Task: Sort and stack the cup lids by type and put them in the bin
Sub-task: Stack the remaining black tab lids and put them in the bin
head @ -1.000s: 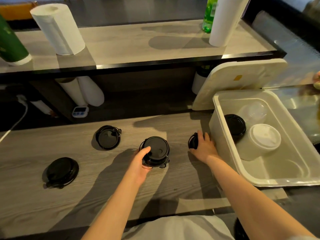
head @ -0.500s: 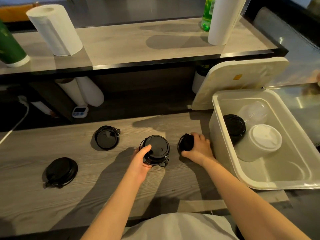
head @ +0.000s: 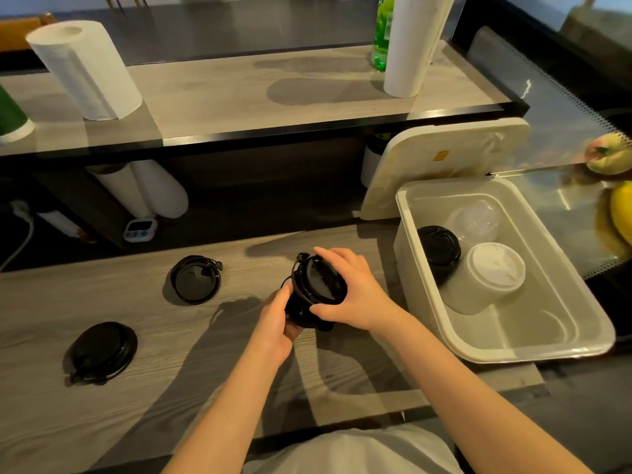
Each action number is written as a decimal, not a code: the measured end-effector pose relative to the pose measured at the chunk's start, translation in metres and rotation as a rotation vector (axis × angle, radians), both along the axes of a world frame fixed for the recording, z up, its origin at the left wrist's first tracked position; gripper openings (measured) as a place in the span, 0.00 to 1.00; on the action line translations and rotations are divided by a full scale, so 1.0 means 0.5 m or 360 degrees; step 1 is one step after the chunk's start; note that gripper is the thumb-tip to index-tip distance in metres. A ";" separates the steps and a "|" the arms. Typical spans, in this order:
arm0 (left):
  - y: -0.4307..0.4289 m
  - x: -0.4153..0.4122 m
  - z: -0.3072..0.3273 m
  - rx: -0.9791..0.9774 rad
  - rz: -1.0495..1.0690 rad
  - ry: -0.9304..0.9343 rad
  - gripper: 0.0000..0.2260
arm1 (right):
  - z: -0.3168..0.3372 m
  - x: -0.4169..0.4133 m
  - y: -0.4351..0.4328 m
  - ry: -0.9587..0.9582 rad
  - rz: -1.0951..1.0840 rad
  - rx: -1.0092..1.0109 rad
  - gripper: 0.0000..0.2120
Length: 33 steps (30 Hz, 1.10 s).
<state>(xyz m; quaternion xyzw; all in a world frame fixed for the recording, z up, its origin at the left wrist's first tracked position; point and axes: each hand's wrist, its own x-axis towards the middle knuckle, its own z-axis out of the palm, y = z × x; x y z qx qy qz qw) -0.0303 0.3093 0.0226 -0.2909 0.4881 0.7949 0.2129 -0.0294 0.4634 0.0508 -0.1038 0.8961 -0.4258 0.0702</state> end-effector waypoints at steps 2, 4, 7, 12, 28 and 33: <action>0.013 0.002 0.006 0.0034 -0.0023 0.0026 0.13 | 0.013 0.007 0.013 0.0092 0.0041 0.0118 0.42; 0.029 0.007 0.020 0.0094 -0.0054 0.0062 0.11 | 0.022 0.013 0.025 0.0168 0.0043 0.0174 0.42; 0.046 0.015 0.029 0.0073 -0.0051 0.0094 0.13 | 0.029 0.022 0.047 0.0156 0.0018 0.0112 0.42; 0.063 0.030 0.036 -0.0035 -0.0079 0.0148 0.15 | 0.040 0.036 0.071 0.0077 0.0052 -0.0066 0.42; 0.076 0.053 0.088 0.0051 -0.0094 0.0422 0.16 | 0.075 0.066 0.061 0.0244 0.0045 -0.0227 0.41; 0.077 0.065 0.097 0.0276 -0.0068 0.0442 0.22 | 0.093 0.070 0.067 0.0376 0.0148 -0.0020 0.43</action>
